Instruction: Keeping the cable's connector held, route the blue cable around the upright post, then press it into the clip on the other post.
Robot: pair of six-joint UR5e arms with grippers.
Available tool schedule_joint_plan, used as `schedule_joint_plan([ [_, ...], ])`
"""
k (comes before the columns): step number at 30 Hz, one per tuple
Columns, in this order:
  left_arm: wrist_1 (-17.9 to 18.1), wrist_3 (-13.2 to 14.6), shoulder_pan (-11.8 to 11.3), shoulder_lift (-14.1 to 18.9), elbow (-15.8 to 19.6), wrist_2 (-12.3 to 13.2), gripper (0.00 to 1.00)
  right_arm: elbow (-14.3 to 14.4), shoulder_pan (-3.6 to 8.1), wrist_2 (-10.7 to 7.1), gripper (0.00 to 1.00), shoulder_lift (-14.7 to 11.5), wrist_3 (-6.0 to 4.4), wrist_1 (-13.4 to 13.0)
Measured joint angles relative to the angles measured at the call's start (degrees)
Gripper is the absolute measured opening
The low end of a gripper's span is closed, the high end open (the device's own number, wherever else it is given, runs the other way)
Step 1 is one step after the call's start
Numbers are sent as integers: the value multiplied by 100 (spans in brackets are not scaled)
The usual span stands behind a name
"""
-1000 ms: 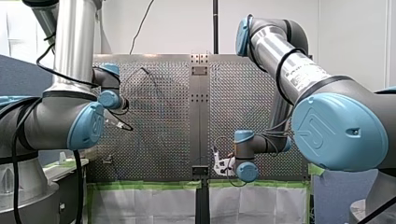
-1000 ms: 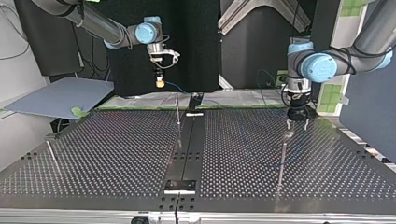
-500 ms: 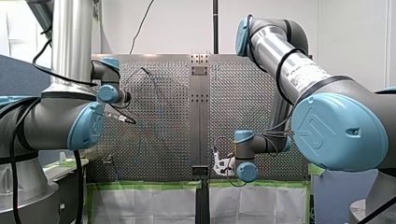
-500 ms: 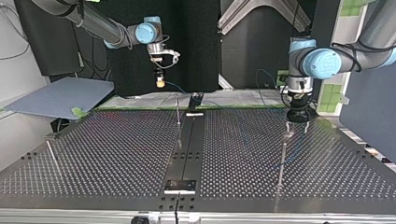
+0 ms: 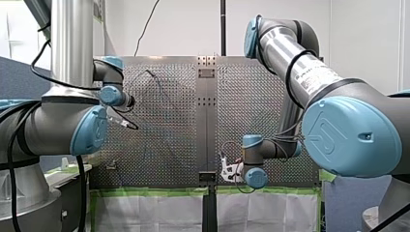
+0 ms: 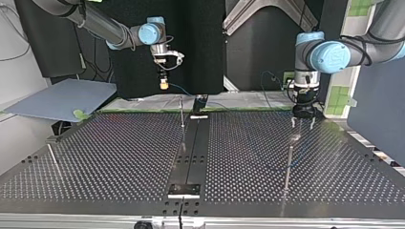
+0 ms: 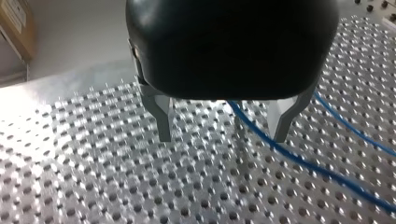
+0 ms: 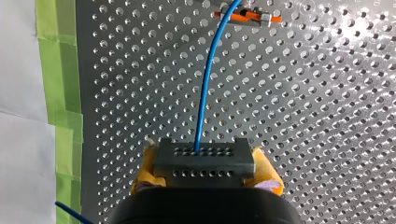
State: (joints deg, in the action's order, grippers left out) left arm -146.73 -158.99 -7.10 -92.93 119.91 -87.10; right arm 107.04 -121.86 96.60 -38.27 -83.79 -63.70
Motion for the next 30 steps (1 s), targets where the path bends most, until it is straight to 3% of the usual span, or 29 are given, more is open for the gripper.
schedule_joint_plan([
  [9,-272,307,92,282,11,183,100,0,0,-2,0,-1,5,-1],
  [23,-858,935,259,787,18,-70,100,5,0,-7,0,1,10,8],
  [30,-1006,1040,300,1051,20,-71,100,2,0,-10,0,2,9,4],
])
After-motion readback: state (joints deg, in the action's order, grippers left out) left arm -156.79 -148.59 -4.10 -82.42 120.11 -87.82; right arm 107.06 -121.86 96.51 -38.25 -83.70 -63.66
